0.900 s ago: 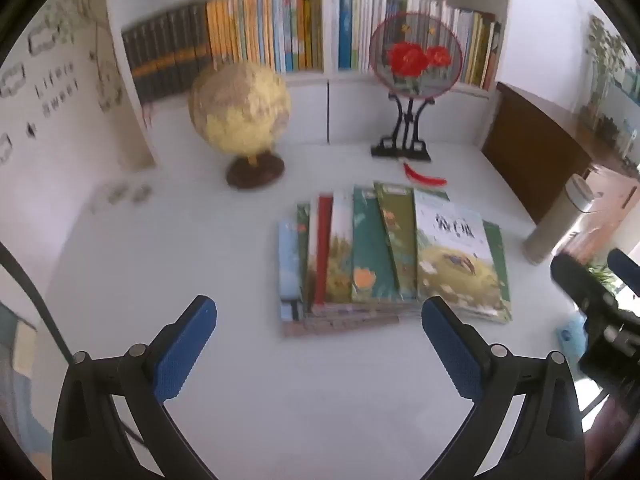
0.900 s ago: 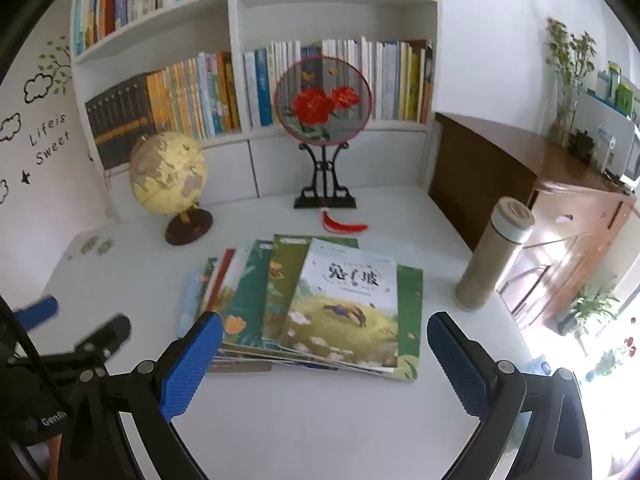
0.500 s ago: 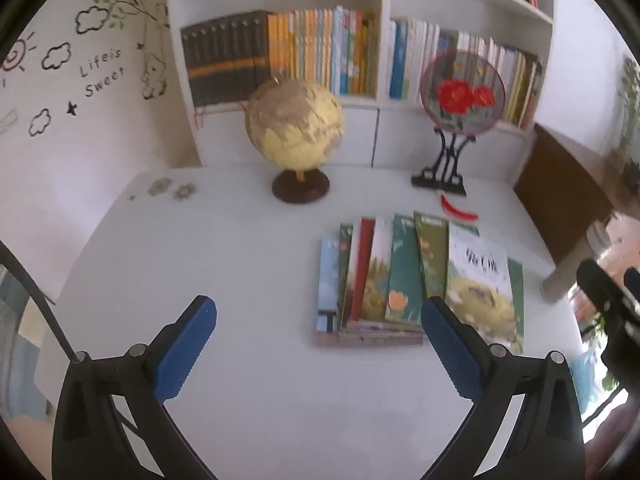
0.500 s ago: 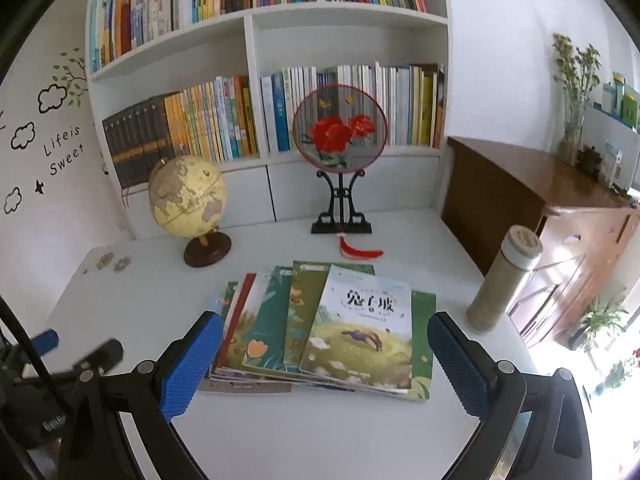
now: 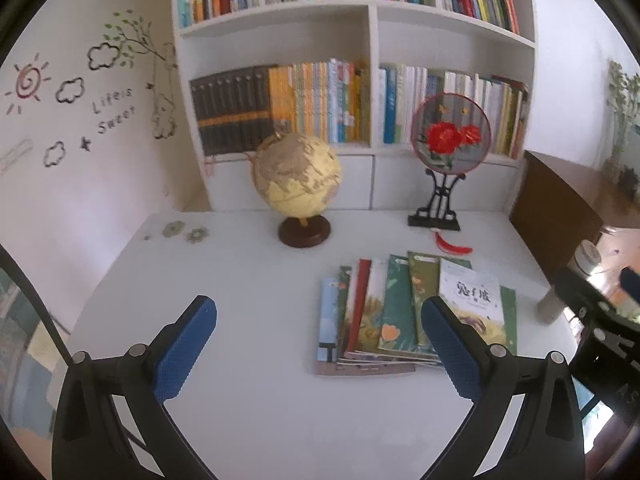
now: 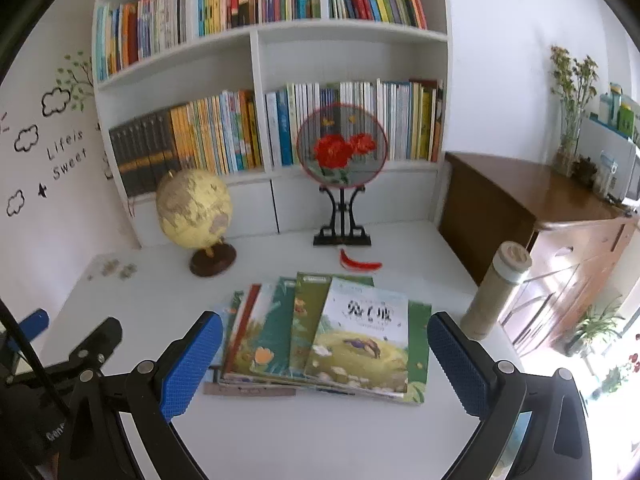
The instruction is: Organize books
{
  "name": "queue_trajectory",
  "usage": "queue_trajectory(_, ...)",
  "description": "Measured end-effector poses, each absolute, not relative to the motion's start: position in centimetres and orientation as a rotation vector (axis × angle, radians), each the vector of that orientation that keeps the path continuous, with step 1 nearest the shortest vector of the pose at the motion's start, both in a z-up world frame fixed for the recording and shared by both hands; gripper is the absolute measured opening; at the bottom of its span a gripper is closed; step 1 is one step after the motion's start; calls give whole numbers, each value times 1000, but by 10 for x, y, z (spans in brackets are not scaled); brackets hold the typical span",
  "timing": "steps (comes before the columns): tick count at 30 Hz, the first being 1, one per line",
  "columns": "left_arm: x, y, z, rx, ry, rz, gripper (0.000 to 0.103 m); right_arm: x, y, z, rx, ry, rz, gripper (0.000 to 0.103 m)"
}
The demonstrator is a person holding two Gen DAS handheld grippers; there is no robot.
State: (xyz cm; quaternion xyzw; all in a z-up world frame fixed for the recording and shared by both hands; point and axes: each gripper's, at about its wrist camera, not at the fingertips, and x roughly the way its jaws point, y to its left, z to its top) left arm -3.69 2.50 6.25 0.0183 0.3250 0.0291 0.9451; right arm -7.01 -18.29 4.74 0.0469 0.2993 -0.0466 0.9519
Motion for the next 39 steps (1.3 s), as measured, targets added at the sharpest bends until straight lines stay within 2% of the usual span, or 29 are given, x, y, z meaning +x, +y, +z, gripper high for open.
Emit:
queue_trajectory(6, -53, 19, 80, 64, 566, 89, 102, -81, -183, 66, 79, 553, -117, 102)
queue_trajectory(14, -60, 15, 81, 46, 553, 98, 102, -83, -185, 73, 80, 563, -140, 102)
queue_trajectory(26, -55, 13, 55, 38, 632, 110, 102, -81, -183, 54, 87, 604, -121, 102)
queue_trajectory(39, -47, 9, 51, 39, 652, 116, 102, -71, -182, 37, 93, 648, -111, 102)
